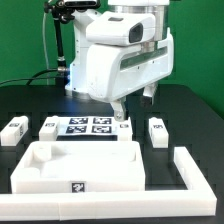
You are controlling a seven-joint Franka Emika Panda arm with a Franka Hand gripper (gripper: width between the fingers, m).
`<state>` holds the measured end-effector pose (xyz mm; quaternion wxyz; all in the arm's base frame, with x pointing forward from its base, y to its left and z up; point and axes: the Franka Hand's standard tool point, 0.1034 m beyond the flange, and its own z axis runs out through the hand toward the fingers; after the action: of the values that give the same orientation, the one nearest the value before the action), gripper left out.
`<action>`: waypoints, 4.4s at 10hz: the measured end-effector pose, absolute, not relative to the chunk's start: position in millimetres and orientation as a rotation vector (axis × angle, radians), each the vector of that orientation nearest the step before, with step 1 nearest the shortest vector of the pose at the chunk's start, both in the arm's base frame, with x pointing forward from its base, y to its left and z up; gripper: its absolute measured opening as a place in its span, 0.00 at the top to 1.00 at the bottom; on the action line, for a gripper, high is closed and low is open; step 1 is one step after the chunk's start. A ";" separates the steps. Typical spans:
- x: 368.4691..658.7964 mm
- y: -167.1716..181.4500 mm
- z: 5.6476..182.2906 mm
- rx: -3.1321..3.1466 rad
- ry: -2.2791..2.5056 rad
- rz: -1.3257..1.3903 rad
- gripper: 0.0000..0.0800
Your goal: Assemble desk
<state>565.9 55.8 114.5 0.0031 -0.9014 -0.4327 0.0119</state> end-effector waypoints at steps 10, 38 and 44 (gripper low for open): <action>533.3 34.6 116.3 -2.559 -1.825 0.022 0.19; 470.1 -35.0 29.8 -2.297 -2.073 0.034 1.00; 478.9 -34.8 33.5 -2.293 -2.067 0.046 0.33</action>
Offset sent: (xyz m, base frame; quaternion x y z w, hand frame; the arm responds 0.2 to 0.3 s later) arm 0.0000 0.0000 0.0000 0.0000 0.0000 0.0000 1.0000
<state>478.9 -34.8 33.5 0.0272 -0.7425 -0.6692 0.0149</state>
